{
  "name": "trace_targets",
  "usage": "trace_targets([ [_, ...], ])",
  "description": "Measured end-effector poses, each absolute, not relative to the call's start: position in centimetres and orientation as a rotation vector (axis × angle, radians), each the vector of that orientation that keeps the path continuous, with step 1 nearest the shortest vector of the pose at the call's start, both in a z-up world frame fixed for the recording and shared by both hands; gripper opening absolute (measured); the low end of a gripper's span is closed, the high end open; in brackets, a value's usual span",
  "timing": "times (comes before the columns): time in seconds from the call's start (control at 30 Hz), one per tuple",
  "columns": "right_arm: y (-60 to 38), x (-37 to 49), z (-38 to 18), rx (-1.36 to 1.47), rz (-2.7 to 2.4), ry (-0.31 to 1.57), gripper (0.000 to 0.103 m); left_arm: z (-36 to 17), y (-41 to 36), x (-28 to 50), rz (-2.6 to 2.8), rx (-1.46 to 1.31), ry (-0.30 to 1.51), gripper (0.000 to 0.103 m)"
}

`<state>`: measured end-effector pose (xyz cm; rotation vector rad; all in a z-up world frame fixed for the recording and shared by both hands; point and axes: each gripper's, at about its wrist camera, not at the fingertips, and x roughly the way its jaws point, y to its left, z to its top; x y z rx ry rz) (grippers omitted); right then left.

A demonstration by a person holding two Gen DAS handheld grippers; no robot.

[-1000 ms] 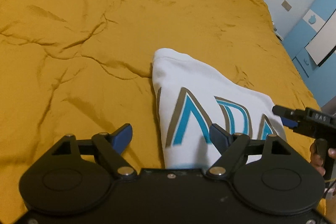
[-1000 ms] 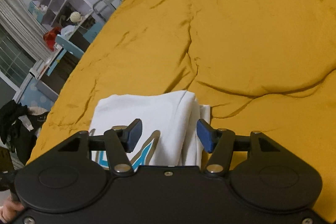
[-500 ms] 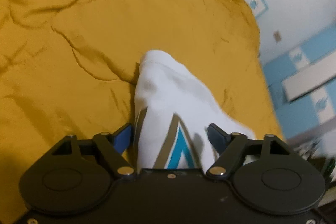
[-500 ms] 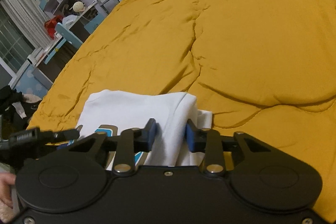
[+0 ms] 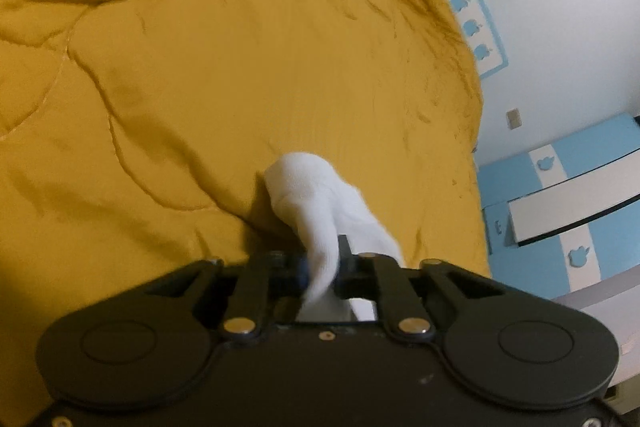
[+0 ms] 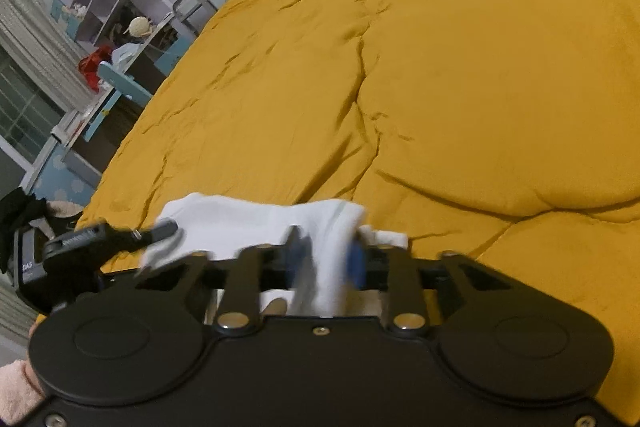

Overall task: Fold small clothes
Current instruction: 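Grasp the end of the folded bundle with both tools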

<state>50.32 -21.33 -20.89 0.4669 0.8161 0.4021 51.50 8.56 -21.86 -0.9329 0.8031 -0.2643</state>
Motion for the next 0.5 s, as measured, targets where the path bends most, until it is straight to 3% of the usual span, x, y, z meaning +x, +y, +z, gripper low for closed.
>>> trace_targets([
  [0.13,-21.2,49.1,-18.8,0.444,0.436,0.686,0.012,-19.5,8.3,50.7,-0.318,-0.857,0.674,0.005],
  [0.33,-20.8,51.9,-21.7,0.423,0.378,0.772,0.009,-22.8,8.3,53.2,-0.222,-0.879,0.811,0.008],
  [0.37,-20.9,52.2,-22.5,0.437,0.371,0.790,0.008,-23.3,8.5,53.3,-0.211,-0.889,0.823,0.014],
  [0.43,-21.0,52.1,-23.2,0.450,0.364,0.793,0.009,-23.4,8.8,53.2,-0.225,-0.914,0.828,0.015],
  [0.47,-21.1,52.0,-23.0,0.464,0.362,0.791,0.010,-22.9,8.9,53.0,-0.226,-0.915,0.833,0.021],
  [0.5,-21.3,51.7,-22.6,0.485,0.366,0.793,0.016,-22.3,9.0,52.7,-0.226,-0.907,0.838,0.034],
])
